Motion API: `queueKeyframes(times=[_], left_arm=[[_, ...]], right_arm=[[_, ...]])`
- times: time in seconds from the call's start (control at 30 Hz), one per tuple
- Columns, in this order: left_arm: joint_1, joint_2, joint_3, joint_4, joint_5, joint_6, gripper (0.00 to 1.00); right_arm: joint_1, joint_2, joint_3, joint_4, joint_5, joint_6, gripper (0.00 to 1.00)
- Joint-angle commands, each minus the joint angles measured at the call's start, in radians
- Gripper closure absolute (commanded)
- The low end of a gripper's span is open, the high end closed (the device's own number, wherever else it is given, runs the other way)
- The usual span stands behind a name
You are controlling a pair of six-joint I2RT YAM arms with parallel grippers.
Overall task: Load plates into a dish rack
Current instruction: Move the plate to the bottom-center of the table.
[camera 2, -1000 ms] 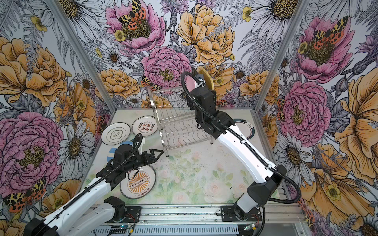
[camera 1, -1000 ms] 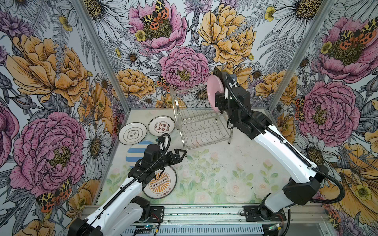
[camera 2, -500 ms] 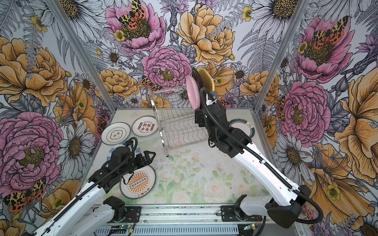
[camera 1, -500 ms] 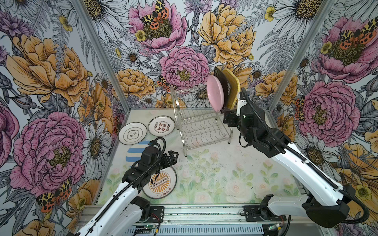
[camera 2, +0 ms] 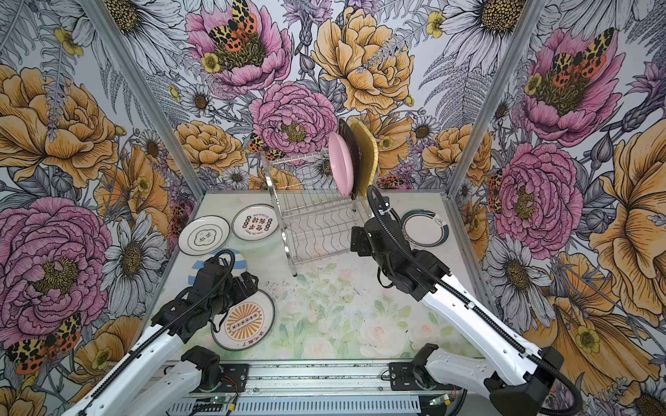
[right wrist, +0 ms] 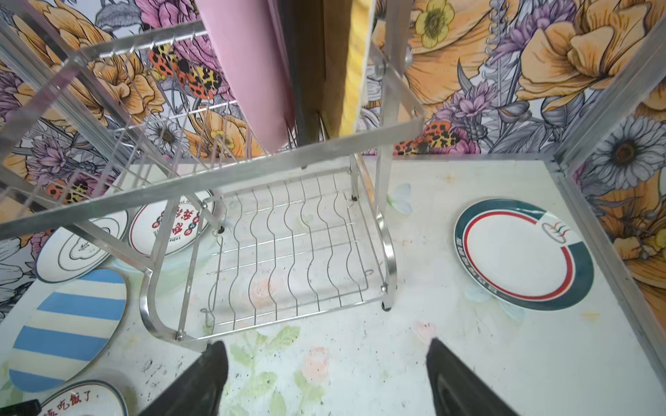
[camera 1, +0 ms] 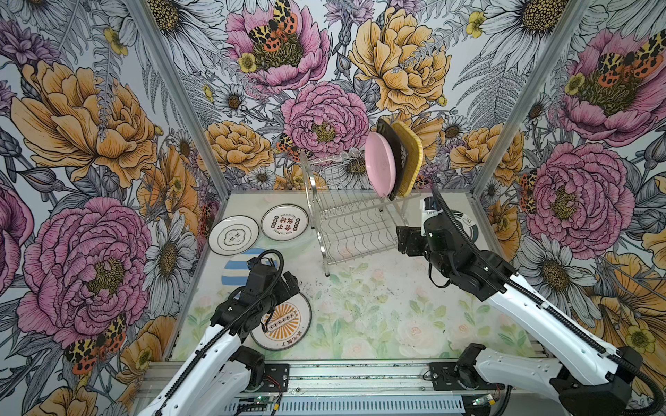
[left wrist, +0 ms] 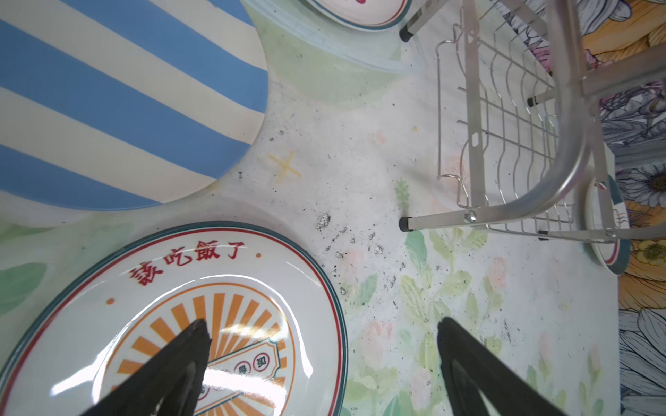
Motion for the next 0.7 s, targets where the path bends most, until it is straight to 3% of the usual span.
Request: queueKeyframes(times=[0.0, 0.17, 0.67], left_arm=[[0.047, 0.006, -0.009, -0.043, -0.075, -0.03, 0.01], [0.096, 0.028, -0.042, -0.04, -0.152, -0.007, 0.01], [0.239, 0.14, -0.098, 0.033, -0.147, 0.03, 0.01]], right_arm=[[-0.013, -0.042, -0.041, -0.004, -0.048, 0.048, 0.13], [-0.03, -0.084, -0.118, -0.001, -0.066, 0.067, 0.11], [-0.107, -0.164, -0.229, 0.022, -0.134, 0.069, 0.08]])
